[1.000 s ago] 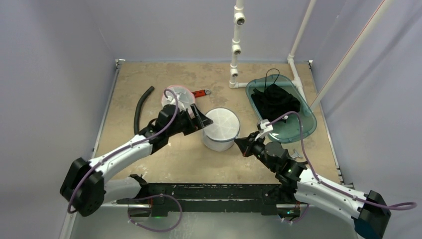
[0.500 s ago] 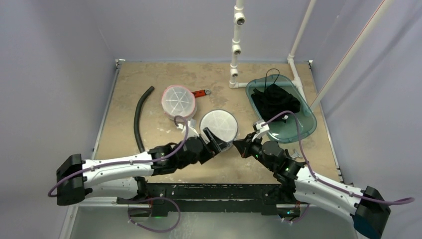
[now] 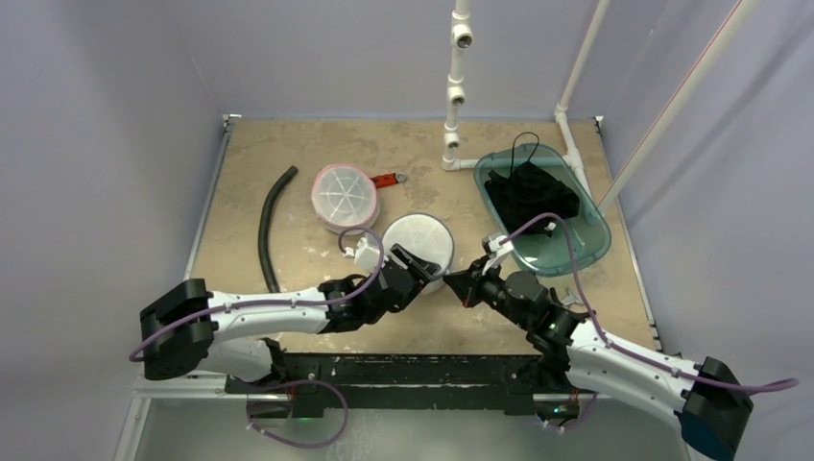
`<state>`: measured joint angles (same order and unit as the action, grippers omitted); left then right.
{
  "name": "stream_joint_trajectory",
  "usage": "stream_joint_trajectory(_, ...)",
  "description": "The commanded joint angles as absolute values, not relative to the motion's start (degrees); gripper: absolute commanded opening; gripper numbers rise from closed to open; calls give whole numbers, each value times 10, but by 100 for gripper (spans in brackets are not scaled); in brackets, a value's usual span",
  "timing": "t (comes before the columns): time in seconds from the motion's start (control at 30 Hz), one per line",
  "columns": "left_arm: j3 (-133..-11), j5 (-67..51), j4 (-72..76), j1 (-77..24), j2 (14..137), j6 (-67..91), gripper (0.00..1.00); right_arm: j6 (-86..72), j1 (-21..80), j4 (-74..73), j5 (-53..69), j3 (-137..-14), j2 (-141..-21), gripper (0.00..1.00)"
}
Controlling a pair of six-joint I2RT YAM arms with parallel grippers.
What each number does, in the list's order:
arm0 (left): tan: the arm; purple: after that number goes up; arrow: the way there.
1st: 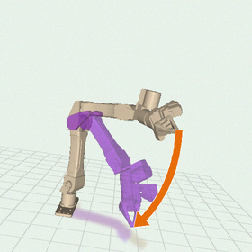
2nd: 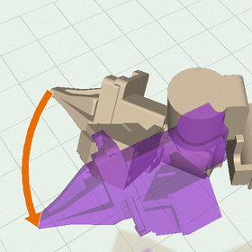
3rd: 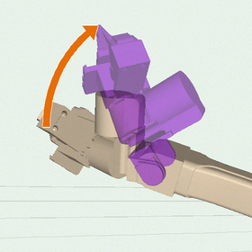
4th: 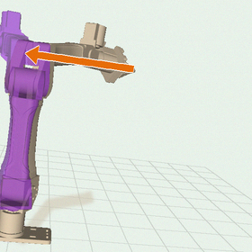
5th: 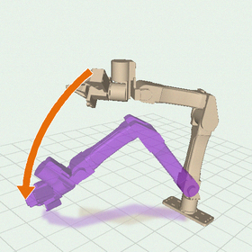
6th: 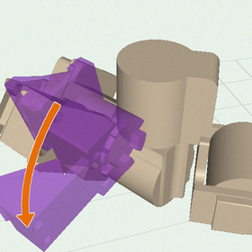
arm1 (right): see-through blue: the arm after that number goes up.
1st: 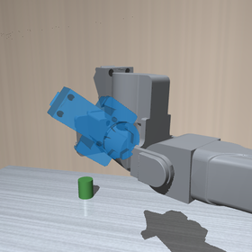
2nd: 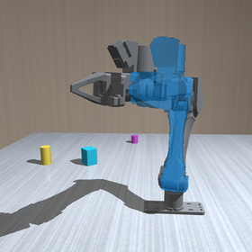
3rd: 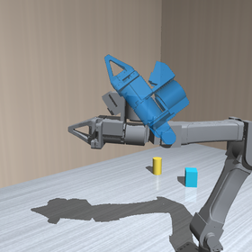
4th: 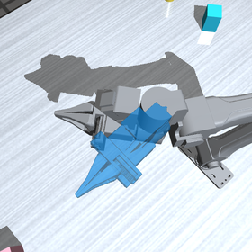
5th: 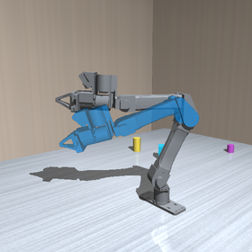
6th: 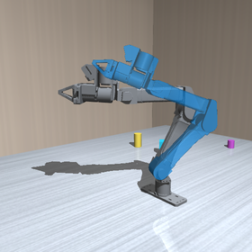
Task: Unzip the laundry bag and remove the bra
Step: Unzip the laundry bag at the center of the board.
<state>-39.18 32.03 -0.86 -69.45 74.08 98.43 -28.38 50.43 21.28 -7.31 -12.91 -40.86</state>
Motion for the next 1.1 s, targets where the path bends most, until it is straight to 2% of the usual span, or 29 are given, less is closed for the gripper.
stream_joint_trajectory(0.0,-409,316,38,-663,765,987,61,-262,503,250,-31,-144,-411,0)
stream_joint_trajectory(0.07,-409,316,34,-657,768,983,56,-259,503,253,-21,-144,-412,0)
stream_joint_trajectory(0.23,-396,315,21,-630,741,959,36,-257,503,262,-1,-150,-406,0)
stream_joint_trajectory(0.43,-401,319,-27,-598,688,887,3,-249,504,230,-6,-191,-423,0)
stream_joint_trajectory(0.47,-401,318,-33,-592,679,876,0,-248,504,225,-15,-196,-426,0)
stream_joint_trajectory(0.77,-420,309,-80,-560,642,791,0,-248,504,199,-77,-211,-428,0)
stream_joint_trajectory(1.07,-400,249,-57,-522,623,714,0,-309,503,147,-176,-193,-423,0)
